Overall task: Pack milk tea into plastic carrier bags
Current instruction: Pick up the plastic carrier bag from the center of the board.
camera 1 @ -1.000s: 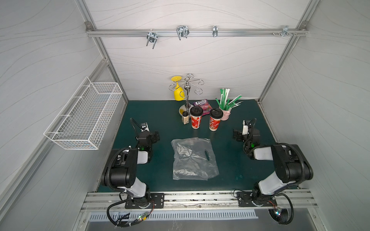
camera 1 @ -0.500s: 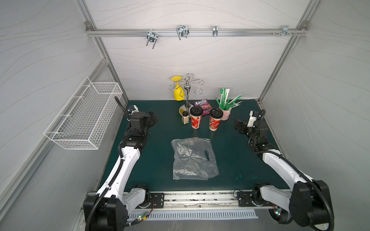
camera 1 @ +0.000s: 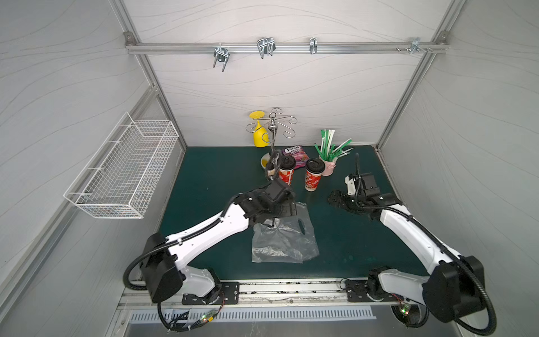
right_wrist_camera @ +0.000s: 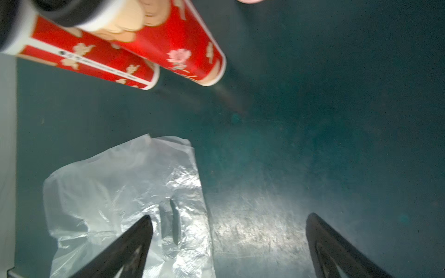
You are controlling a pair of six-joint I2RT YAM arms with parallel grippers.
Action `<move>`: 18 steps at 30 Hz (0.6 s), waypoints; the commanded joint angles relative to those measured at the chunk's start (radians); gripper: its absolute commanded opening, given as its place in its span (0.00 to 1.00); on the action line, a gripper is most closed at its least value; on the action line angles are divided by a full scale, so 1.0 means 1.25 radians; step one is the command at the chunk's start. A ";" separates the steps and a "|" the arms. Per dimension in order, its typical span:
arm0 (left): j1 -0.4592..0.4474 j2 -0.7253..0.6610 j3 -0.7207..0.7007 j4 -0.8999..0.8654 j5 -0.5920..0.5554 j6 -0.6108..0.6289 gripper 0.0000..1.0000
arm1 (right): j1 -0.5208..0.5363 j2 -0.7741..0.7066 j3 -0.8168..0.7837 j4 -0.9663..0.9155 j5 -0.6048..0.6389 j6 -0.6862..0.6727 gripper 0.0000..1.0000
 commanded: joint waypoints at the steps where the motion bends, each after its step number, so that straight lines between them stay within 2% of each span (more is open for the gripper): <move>1: -0.043 0.105 0.077 -0.051 -0.021 -0.067 0.78 | -0.069 -0.002 -0.033 -0.072 -0.004 0.047 0.99; 6: -0.069 0.275 0.189 -0.070 0.014 -0.072 0.65 | -0.159 0.008 -0.068 -0.057 -0.056 0.052 0.94; 9: -0.084 0.400 0.319 -0.164 -0.013 -0.059 0.59 | -0.184 -0.004 -0.082 -0.045 -0.059 0.052 0.93; 11: -0.086 0.465 0.372 -0.183 0.001 -0.056 0.51 | -0.201 -0.014 -0.090 -0.040 -0.068 0.052 0.92; 15: -0.087 0.523 0.390 -0.174 0.021 -0.060 0.52 | -0.223 -0.025 -0.101 -0.032 -0.087 0.052 0.93; 18: -0.086 0.546 0.399 -0.177 0.019 -0.065 0.61 | -0.226 -0.021 -0.099 -0.032 -0.097 0.050 0.93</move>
